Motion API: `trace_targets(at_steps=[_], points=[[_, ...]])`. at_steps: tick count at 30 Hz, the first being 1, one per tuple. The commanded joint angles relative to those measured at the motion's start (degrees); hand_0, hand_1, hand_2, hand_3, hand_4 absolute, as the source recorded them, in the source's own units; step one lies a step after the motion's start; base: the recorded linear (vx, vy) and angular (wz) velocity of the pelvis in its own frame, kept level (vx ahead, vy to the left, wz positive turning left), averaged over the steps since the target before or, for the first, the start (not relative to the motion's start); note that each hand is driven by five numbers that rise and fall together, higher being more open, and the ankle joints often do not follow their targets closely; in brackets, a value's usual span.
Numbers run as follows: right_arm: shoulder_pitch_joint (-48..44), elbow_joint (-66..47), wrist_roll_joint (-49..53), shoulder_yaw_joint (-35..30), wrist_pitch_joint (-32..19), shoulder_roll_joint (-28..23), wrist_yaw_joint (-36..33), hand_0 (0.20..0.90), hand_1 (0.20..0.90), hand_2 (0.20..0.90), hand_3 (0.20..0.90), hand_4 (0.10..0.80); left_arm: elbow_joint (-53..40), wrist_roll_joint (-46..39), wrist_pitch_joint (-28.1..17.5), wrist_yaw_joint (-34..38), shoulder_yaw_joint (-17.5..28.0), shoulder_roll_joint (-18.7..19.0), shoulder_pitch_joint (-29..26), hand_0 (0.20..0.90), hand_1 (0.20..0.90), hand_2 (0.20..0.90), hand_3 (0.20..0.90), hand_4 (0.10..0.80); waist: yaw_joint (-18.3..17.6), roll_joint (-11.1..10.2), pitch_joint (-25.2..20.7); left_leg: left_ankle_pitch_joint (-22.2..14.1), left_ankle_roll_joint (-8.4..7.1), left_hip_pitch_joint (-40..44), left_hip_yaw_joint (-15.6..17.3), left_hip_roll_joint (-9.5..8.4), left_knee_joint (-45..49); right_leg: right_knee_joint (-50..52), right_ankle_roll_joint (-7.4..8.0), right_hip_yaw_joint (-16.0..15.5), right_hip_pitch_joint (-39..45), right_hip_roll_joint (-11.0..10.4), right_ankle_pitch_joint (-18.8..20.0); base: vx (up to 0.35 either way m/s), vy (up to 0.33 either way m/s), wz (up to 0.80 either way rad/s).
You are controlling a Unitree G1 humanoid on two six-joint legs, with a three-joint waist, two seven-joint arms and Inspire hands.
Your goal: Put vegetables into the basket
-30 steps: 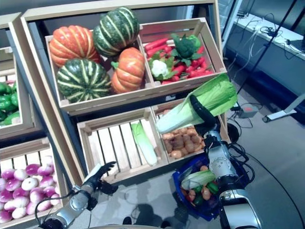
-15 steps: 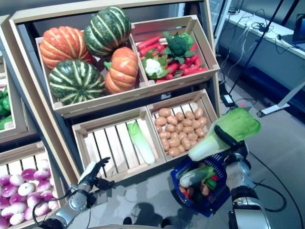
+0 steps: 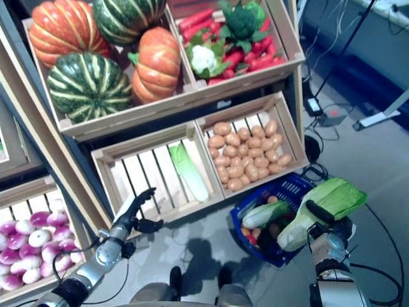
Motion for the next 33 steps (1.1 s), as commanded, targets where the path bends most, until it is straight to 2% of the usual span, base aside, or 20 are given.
trace_targets(at_steps=[1,7,12,17,18,23,31,33], points=[[-7.97,-4.33,-4.78,-1.15,-9.54,-6.04,-4.57,0.3,0.3,0.3,0.3,0.4,-8.78,-1.63,-7.53,3.69,-0.15,2.34,-6.11,0.9,0.9,0.9,0.9,0.8,1.26,-1.08,1.66,-8.28,0.26,-9.88,-1.09,-2.38,19.01,16.69,-3.8,-3.59,-6.0,-3.49,-4.41,-0.159,-0.017,0.0],[-13.0,-6.47,-3.7,1.74,-10.65,-9.13,-5.35,0.3,0.3,0.3,0.3,0.4,-14.03,-1.43,-10.32,3.54,-0.65,4.57,-6.48,0.9,0.9,0.9,0.9,0.8,1.79,0.73,5.79,-11.74,1.55,-20.85,-0.92,-4.32,30.27,29.51,-5.18,-4.64,-16.84,-5.05,-8.27,-0.168,0.002,0.07],[-18.79,-4.45,-5.23,2.97,-9.06,-12.15,-5.36,0.3,0.3,0.3,0.3,0.4,-18.42,0.46,-12.66,6.8,-3.34,6.97,-8.62,0.9,0.9,0.9,0.9,0.8,1.59,2.11,8.32,-15.23,2.64,-28.98,-0.01,-4.77,40.32,40.8,-5.44,-4.18,-25.81,-7.71,-11.32,-0.086,0.054,0.12],[-22.74,-3.23,-6.18,4.1,-8.24,-14.23,-5.42,0.3,0.3,0.3,0.3,0.4,-20.66,-0.41,-13.53,7.38,-4.66,7.57,-10.03,0.9,0.9,0.9,0.9,0.8,1.22,3.15,9.62,-17.19,3.26,-34.03,1.02,-4.73,45.92,46.52,-5.64,-3.3,-31.82,-8.23,-12.75,-0.077,0.037,-0.01],[-23.94,-2.77,-5.62,4.42,-7.65,-14.84,-5.42,0.9,0.9,0.9,0.9,0.8,-21.38,0.66,-13.66,7.74,-5.48,7.73,-10.35,0.9,0.9,0.9,0.9,0.8,1.01,3.43,9.9,-17.72,3.33,-35.61,1.31,-4.53,47.6,48.34,-5.79,-3.05,-33.7,-8.26,-13.25,-0.065,0.021,-0.02],[-25.8,-0.56,-3.66,5.04,-6.01,-16.18,-3.16,0.9,0.9,0.9,0.9,0.8,-22.05,2.55,-13.55,10.22,-7.72,8.62,-10.79,0.9,0.9,0.9,0.9,0.8,0.73,3.92,10.05,-18.09,3.26,-37.89,1.47,-4.28,49.58,50.55,-5.72,-2.31,-36.37,-8.24,-13.71,-0.026,0.01,0.0],[-25.91,1.32,-0.2,4.23,-5.53,-16.41,0.12,0.9,0.9,0.9,0.9,0.8,-21.24,0.45,-14.33,10.71,-8.13,8.99,-10.76,0.9,0.9,0.9,0.9,0.8,0.62,4.09,10.17,-18.13,3.04,-37.42,1.32,-3.86,49.72,50.77,-5.55,-2.15,-36.08,-8.14,-13.73,-0.007,0.0,-0.02],[-25.91,1.5,-0.17,4.26,-3.69,-17.22,2.12,0.9,0.9,0.9,0.9,0.8,-21.48,1.59,-13.44,12.46,-7.64,9.51,-10.6,0.9,0.9,0.9,0.9,0.8,0.62,4.0,10.07,-17.59,2.67,-36.47,1.22,-3.55,49.08,50.09,-5.61,-2.17,-35.12,-8.06,-13.46,0.0,0.0,0.0]])
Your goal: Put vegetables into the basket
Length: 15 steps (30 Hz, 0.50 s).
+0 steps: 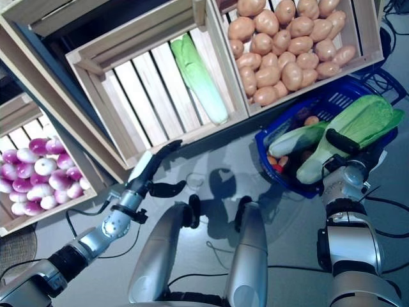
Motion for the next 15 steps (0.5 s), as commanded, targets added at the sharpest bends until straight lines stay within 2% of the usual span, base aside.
trace_targets(at_steps=[1,6,7,9,10,13,15], points=[[-3.09,-0.91,1.59,1.13,-2.0,-8.99,3.7,0.9,0.9,0.9,0.9,0.8,-7.34,1.4,-5.4,5.73,3.74,1.93,-0.35,0.9,0.9,0.9,0.9,0.8,0.42,-0.15,-1.22,-4.98,-0.12,4.14,1.43,-0.5,4.32,-0.26,-4.43,-2.9,7.81,1.11,1.62,0.031,-0.009,-0.01],[-1.98,-0.89,0.81,0.71,-2.42,-9.33,3.73,0.9,0.9,0.9,0.9,0.8,-8.79,3.56,-3.92,6.72,5.53,3.27,-1.55,0.9,0.9,0.9,0.9,0.8,0.46,-0.52,-1.3,-4.01,-0.31,5.74,1.24,0.04,3.42,-1.28,-4.41,-3.03,9.47,0.97,1.95,0.036,-0.022,-0.02],[-1.92,-1.18,1.56,0.73,-2.8,-9.31,4.64,0.9,0.9,0.9,0.9,0.8,-9.34,3.85,-3.32,6.62,5.99,3.57,-1.94,0.9,0.9,0.9,0.9,0.8,0.46,-0.6,-1.28,-3.76,-0.37,6.07,1.21,0.09,3.16,-1.54,-4.39,-3.03,9.81,1.02,2.11,0.033,-0.021,0.0],[-1.57,-5.35,8.26,0.44,-4.52,-8.52,11.39,0.9,0.9,0.9,0.9,0.8,-10.37,4.76,-2.06,5.86,7.37,4.38,-2.64,0.9,0.9,0.9,0.9,0.8,0.38,-0.82,-1.35,-3.19,-0.53,6.78,1.23,0.24,2.61,-2.18,-4.45,-3.02,10.62,1.08,2.29,0.036,-0.018,-0.01],[-1.28,-5.83,8.1,0.22,-4.66,-8.3,11.47,0.9,0.9,0.9,0.9,0.8,-10.23,4.53,-2.12,5.53,7.66,4.61,-2.75,0.9,0.9,0.9,0.9,0.8,0.35,-0.86,-1.39,-3.09,-0.59,6.98,1.25,0.29,2.43,-2.29,-4.44,-3.07,10.79,1.09,2.29,0.041,-0.011,-0.01],[0.37,-6.52,-4.03,1.17,-4.1,-7.66,8.33,0.9,0.9,0.9,0.9,0.8,-9.55,3.61,-0.84,3.46,9.06,5.15,-3.8,0.9,0.9,0.9,0.9,0.8,0.23,-1.36,-1.74,-2.73,-0.7,7.72,1.26,0.81,1.99,-2.86,-4.31,-3.13,11.55,1.05,2.51,0.046,-0.01,-0.01],[0.58,-6.52,-2.54,3.32,-2.21,-9.13,9.22,0.9,0.9,0.9,0.9,0.8,-9.81,4.23,0.21,2.99,9.3,5.83,-3.83,0.9,0.9,0.9,0.9,0.8,0.34,-2.02,-1.95,-2.68,-0.57,8.55,0.99,1.11,1.55,-3.47,-4.44,-3.15,12.47,1.08,2.71,0.07,-0.029,0.01]])
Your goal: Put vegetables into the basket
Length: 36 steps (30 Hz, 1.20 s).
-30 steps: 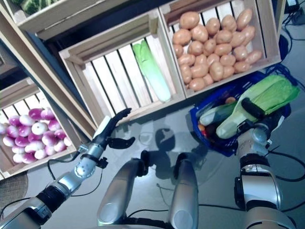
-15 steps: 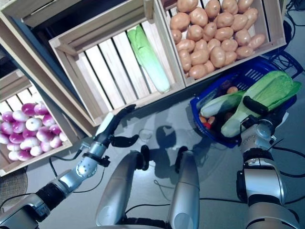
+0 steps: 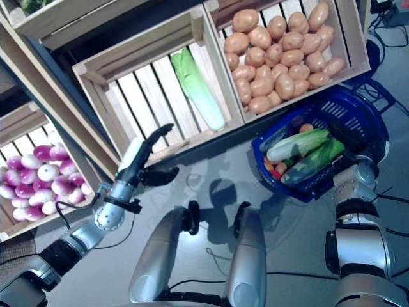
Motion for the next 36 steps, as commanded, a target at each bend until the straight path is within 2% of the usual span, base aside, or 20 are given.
trace_targets(at_steps=[1,5,8,10,12,15,16,19,24,28,29,36], points=[[-0.48,-3.46,-2.48,2.64,-3.57,-6.8,1.44,0.9,0.9,0.9,0.9,0.8,-6.11,1.66,-1.5,1.13,3.91,3.56,-1.85,0.9,0.9,0.9,0.9,0.8,0.51,-2.22,-1.99,-2.21,-0.33,4.43,0.84,0.24,2.12,-2.83,-4.24,-2.87,8.36,0.85,2.99,0.087,-0.056,0.0],[-0.32,-2.51,-1.21,2.86,-4.05,-6.89,1.53,0.9,0.9,0.9,0.9,0.8,-6.3,11.72,-0.56,6.23,3.5,5.41,-2.6,0.9,0.9,0.9,0.9,0.8,0.84,-2.91,-2.09,-2.36,-0.29,5.45,0.59,0.32,1.79,-3.97,-4.15,-2.94,9.9,1.0,3.26,0.066,-0.038,0.03],[-0.44,-2.07,-0.76,3.42,-4.46,-6.6,3.25,0.9,0.9,0.9,0.9,0.8,-5.94,17.5,2.72,9.72,3.18,9.21,-6.02,0.9,0.9,0.9,0.9,0.8,0.6,-3.02,-2.07,-2.67,-0.12,5.78,0.86,0.6,1.62,-4.03,-3.97,-2.61,9.98,1.09,3.48,0.057,0.009,0.01],[-0.41,-2.29,-0.56,3.95,-4.37,-6.48,3.92,0.9,0.9,0.9,0.9,0.8,-5.43,18.96,4.83,10.78,2.86,12.03,-8.87,0.9,0.9,0.9,0.9,0.8,0.19,-3.07,-1.98,-2.72,-0.11,5.54,1.15,0.96,1.92,-3.7,-3.86,-2.32,9.56,1.13,3.62,0.028,0.015,-0.04],[0.17,-2.96,-0.47,4.67,-4.21,-5.96,4.64,0.9,0.9,0.9,0.9,0.8,-3.01,16.86,6.19,9.88,2.77,15.12,-13.66,0.9,0.9,0.9,0.9,0.8,-0.68,-3.17,-1.75,-2.88,-0.06,4.65,1.74,1.59,2.72,-2.89,-3.8,-1.75,8.39,1.25,3.75,0.015,0.042,-0.05],[-0.29,-2.71,-0.92,5.84,-2.94,-4.89,4.95,0.9,0.9,0.9,0.9,0.8,4.68,19.46,9.95,9.35,-0.69,16.21,-20.29,0.9,0.9,0.9,0.9,0.8,-2.17,-3.36,-1.51,-2.89,-0.19,3.69,2.38,2.37,3.27,-2.12,-3.6,-0.89,6.86,1.7,4.01,-0.008,0.044,-0.07],[-0.35,-2.58,-0.93,5.86,-2.93,-4.87,5.01,0.9,0.9,0.9,0.9,0.8,5.31,19.43,10.18,9.23,-1.15,16.21,-20.92,0.9,0.9,0.9,0.9,0.8,-2.17,-3.38,-1.5,-2.92,-0.18,3.62,2.43,2.41,3.28,-2.08,-3.59,-0.83,6.75,1.72,4.01,-0.013,0.052,-0.06],[-1.61,-1.16,-0.91,7.85,-2.2,-4.23,5.64,0.9,0.9,0.9,0.9,0.8,13.23,21.61,12.92,9.45,-6.31,16.2,-27.77,0.9,0.9,0.9,0.9,0.8,-3.7,-3.64,-0.95,-3.09,-0.24,3.01,3.02,2.97,3.41,-1.92,-3.34,-0.09,5.56,2.05,4.4,-0.01,0.072,-0.04],[-3.25,-0.4,-1.1,11.18,-1.62,-3.62,6.44,0.9,0.9,0.9,0.9,0.8,22.54,25.35,14.46,9.92,-10.69,14.65,-34.6,0.9,0.9,0.9,0.9,0.8,-5.26,-4.15,-0.43,-3.32,-0.14,1.27,3.92,3.77,4.74,-1.32,-3.15,0.76,3.3,2.45,4.86,-0.009,0.068,-0.19],[-4.46,-0.61,-0.12,12.85,-1.68,-3.3,6.75,0.9,0.9,0.9,0.9,0.8,25.84,26.93,16.12,8.01,-13.68,13.52,-38.57,0.9,0.9,0.9,0.9,0.8,-6.01,-4.56,-0.16,-3.67,-0.15,-0.22,4.3,4.13,5.66,-1.1,-2.83,1.3,1.71,2.9,5.1,-0.009,0.035,-0.16],[-4.55,-0.79,0.56,13.11,-1.77,-3.16,6.78,0.9,0.9,0.9,0.9,0.8,26.36,27.41,16.51,7.59,-14.33,13.33,-39.1,0.9,0.9,0.9,0.9,0.8,-6.16,-4.52,-0.19,-5.33,-0.56,0.0,3.92,4.07,6.34,-0.3,-2.22,1.76,1.78,3.15,3.67,0.037,0.022,-0.1],[-5.45,-2.22,0.9,14.58,-2.77,-2.51,7.77,0.9,0.9,0.9,0.9,0.8,31.2,30.4,16.86,7.74,-19.12,12.7,-44.79,0.9,0.9,0.9,0.9,0.8,-7.39,-5.1,-0.16,-5.65,-0.56,-3.16,4.42,4.17,7.06,-0.2,-1.42,2.59,-1.96,4.05,4.6,-0.043,0.024,-0.07]])
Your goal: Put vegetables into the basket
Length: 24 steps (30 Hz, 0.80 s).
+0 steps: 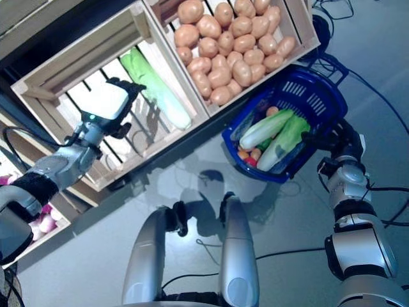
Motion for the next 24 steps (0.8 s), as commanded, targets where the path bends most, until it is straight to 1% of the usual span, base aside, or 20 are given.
trace_targets(at_steps=[1,2,5,6,9,14,18,24], points=[[-5.02,-2.5,1.06,0.19,-5.22,-0.88,1.38,0.9,0.9,0.9,0.9,0.8,2.16,3.2,1.95,5.09,1.49,2.57,-9.44,0.9,0.9,0.9,0.9,0.8,-0.59,-2.62,-0.46,0.13,0.32,1.3,2.24,-0.56,-0.46,-4.26,-1.67,-0.57,3.3,-0.4,7.1,-0.042,0.031,-0.14],[-4.91,-2.62,1.05,0.38,-5.24,-0.82,1.39,0.9,0.9,0.9,0.9,0.8,2.48,3.67,2.23,6.05,1.26,2.68,-9.8,0.9,0.9,0.9,0.9,0.8,-0.62,-2.55,-0.46,-1.51,-0.1,1.69,1.86,-0.63,0.17,-3.47,-1.09,-0.21,3.51,-0.16,5.71,-0.046,0.022,-0.16],[-4.9,-2.66,1.5,0.84,-5.4,-0.91,1.56,0.9,0.9,0.9,0.9,0.8,4.31,5.61,3.71,9.74,0.5,2.98,-12.08,0.9,0.9,0.9,0.9,0.8,-0.81,-2.69,-0.46,-1.69,0.0,0.36,2.23,-0.51,0.48,-3.49,-0.81,0.08,1.98,0.08,6.06,-0.027,0.004,-0.11],[-4.81,-2.44,1.65,0.89,-5.68,-0.82,1.58,0.9,0.9,0.9,0.9,0.8,5.31,6.59,3.63,11.62,0.09,2.93,-13.16,0.9,0.9,0.9,0.9,0.8,-0.91,-2.72,-0.46,-1.75,0.08,-0.29,2.42,-0.51,0.52,-3.45,-0.73,0.17,1.23,0.23,6.19,-0.054,-0.009,-0.04],[-4.47,-2.37,2.27,0.87,-5.81,-0.53,1.6,0.9,0.9,0.9,0.9,0.8,6.07,7.84,2.91,13.62,-0.18,2.56,-14.06,0.9,0.9,0.9,0.9,0.8,-1.07,-2.73,-0.46,-1.77,0.03,-0.82,2.58,-0.57,0.35,-3.51,-0.64,0.29,0.58,0.47,6.26,-0.043,-0.007,-0.03],[-5.04,-1.01,5.33,0.59,-5.8,-0.26,2.73,0.9,0.9,0.9,0.9,0.8,6.75,10.4,2.72,11.3,-2.52,1.91,-16.02,0.9,0.9,0.9,0.9,0.8,-1.52,-2.42,-0.46,-1.89,-0.22,-0.97,2.79,-0.59,-0.19,-3.81,-0.49,0.39,0.17,0.7,6.19,-0.006,0.0,0.0],[-5.18,-0.58,5.1,0.49,-6.02,-0.09,3.76,0.9,0.9,0.9,0.9,0.8,6.49,11.32,4.31,9.49,-4.24,1.75,-17.37,0.9,0.9,0.9,0.9,0.8,-1.89,-2.09,-0.46,-2.16,-0.42,-2.05,2.91,-0.35,0.33,-3.45,-0.39,0.63,-0.99,0.67,6.11,0.0,0.0,0.0],[-6.04,-1.1,5.68,1.27,-5.81,0.29,4.57,0.9,0.9,0.9,0.9,0.8,6.32,15.1,4.66,5.92,-6.45,1.12,-19.13,0.9,0.9,0.9,0.9,0.8,-2.11,-1.84,-0.46,-2.33,-0.49,-4.08,3.04,-0.24,0.95,-3.07,-0.26,0.91,-3.06,0.6,6.25,-0.012,-0.009,-0.02]])
